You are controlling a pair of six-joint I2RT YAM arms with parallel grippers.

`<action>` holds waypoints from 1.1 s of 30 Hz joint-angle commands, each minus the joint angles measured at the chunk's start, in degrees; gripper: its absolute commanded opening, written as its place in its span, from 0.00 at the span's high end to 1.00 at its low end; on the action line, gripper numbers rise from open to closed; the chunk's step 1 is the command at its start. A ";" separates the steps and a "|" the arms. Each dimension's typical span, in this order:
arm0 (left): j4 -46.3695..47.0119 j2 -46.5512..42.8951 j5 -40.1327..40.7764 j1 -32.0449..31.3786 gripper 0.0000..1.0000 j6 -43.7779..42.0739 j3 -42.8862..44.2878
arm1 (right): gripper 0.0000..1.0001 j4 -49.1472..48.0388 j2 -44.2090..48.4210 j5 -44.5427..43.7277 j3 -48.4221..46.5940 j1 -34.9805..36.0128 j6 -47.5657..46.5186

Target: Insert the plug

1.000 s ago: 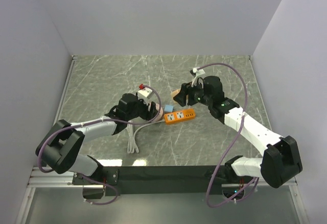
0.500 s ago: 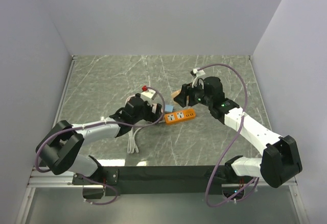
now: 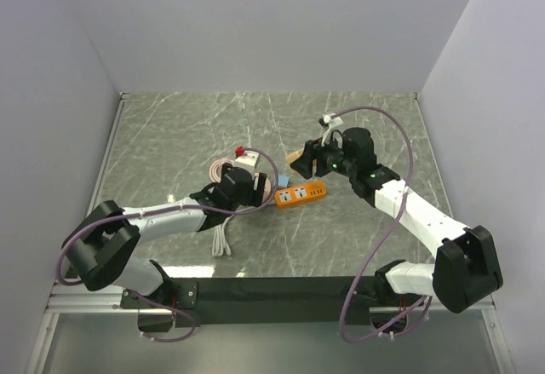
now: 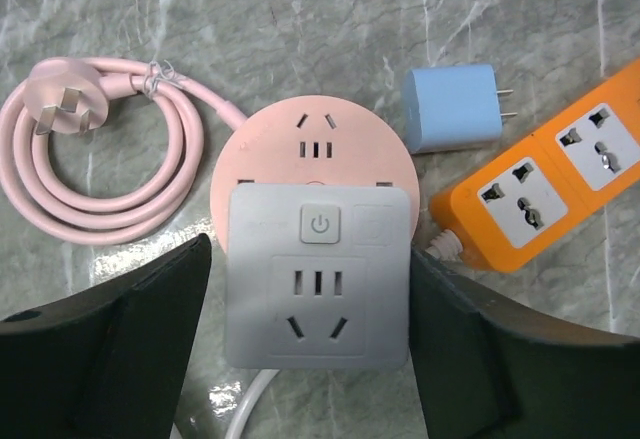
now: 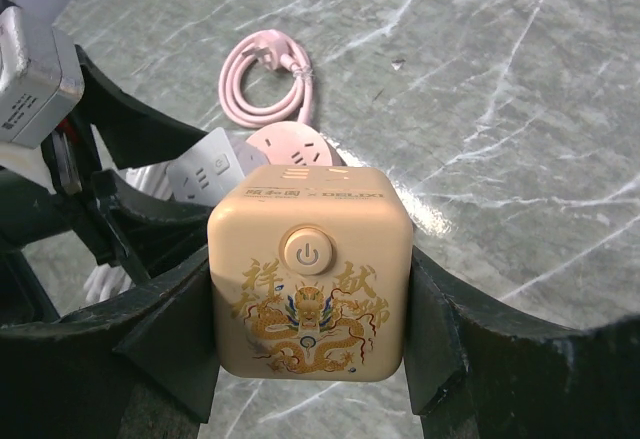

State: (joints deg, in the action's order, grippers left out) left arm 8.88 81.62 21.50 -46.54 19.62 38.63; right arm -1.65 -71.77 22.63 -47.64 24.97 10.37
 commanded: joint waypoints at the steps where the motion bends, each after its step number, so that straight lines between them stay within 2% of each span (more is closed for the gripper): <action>1: 2.79 0.29 0.57 -0.21 0.24 -0.54 -0.66 | 1.00 -7.57 1.45 8.81 1.49 -3.08 -2.20; 5: 10.78 -0.50 -5.65 -0.13 0.39 -5.62 -4.52 | 1.00 -11.17 4.43 16.81 4.12 -3.61 -3.87; 7: 13.34 -1.81 -7.34 -0.13 0.56 -7.74 -5.75 | 1.00 -11.62 6.10 17.44 4.57 -3.53 -4.13; 8: 15.44 -2.86 -8.83 -0.04 0.85 -9.67 -6.72 | 1.00 -11.62 6.72 17.27 4.92 -3.53 -3.96; 9: 16.07 -3.31 -9.19 0.05 0.95 -10.55 -6.99 | 1.00 -11.71 7.16 17.18 5.18 -3.61 -3.78; 10: 16.42 -3.75 -9.80 0.31 1.00 -11.61 -7.17 | 1.00 -12.06 8.21 17.18 5.45 -3.61 -3.52; 14: 17.48 -4.72 -15.15 1.10 1.00 -21.16 -6.47 | 1.00 -12.76 9.71 17.89 6.59 -3.53 -2.72; 20: 18.71 -5.69 -27.72 4.96 1.00 -32.08 -5.06 | 1.00 -9.34 7.87 13.06 5.54 -3.44 -4.22; 24: 10.73 -4.64 -39.83 9.97 1.00 -38.24 0.12 | 1.00 -8.55 5.59 9.89 5.01 -3.44 -4.66; 25: 7.06 -4.20 -45.43 12.42 1.00 -39.29 2.30 | 1.00 -8.72 4.80 9.45 4.84 -3.35 -4.66; 31: 6.76 -4.54 -50.50 16.66 0.99 -40.80 3.38 | 1.00 -6.88 1.20 5.32 2.91 -2.56 -4.48; 32: 7.54 -4.46 -50.15 16.66 0.94 -40.02 3.21 | 1.00 -6.79 0.76 4.71 2.64 -2.39 -4.31; 33: 7.46 -4.20 -50.06 16.66 0.93 -39.75 3.12 | 1.00 -6.35 -0.12 4.79 2.29 -2.30 -4.31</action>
State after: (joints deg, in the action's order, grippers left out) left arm 12.53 78.72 -22.76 -29.85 -17.78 39.51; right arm -7.11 -70.48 29.78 -41.58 22.02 6.48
